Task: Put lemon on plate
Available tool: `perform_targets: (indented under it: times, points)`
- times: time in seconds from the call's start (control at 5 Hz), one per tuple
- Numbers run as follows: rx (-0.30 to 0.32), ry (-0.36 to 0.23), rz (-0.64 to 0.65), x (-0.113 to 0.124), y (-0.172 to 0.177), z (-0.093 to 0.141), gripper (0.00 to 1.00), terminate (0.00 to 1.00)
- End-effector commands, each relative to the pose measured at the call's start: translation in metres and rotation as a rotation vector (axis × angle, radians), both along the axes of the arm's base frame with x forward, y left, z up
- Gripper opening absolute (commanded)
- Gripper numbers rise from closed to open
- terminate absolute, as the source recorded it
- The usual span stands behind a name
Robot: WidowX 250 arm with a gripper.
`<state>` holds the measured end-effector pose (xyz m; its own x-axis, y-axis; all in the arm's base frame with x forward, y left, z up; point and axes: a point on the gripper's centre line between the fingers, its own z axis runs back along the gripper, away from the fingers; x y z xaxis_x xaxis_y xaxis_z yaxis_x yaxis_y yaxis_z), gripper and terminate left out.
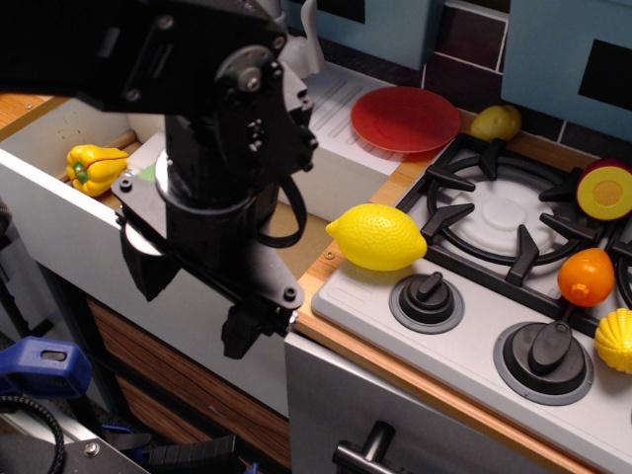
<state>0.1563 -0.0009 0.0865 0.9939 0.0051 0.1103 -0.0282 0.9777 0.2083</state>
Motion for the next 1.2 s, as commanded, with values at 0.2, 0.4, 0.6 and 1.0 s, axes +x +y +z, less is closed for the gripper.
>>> perform_targets:
  times: [0.2, 0.4, 0.6, 1.0]
  points:
    - [0.045, -0.044, -0.114, 0.025, -0.007, 0.003, 1.0, 0.0]
    - [0.049, -0.065, -0.178, 0.043, -0.016, 0.009, 1.0, 0.0]
    - [0.032, -0.076, -0.261, 0.065, -0.022, 0.013, 1.0, 0.0]
    - [0.003, -0.157, -0.379, 0.102, -0.023, 0.009, 1.0, 0.0]
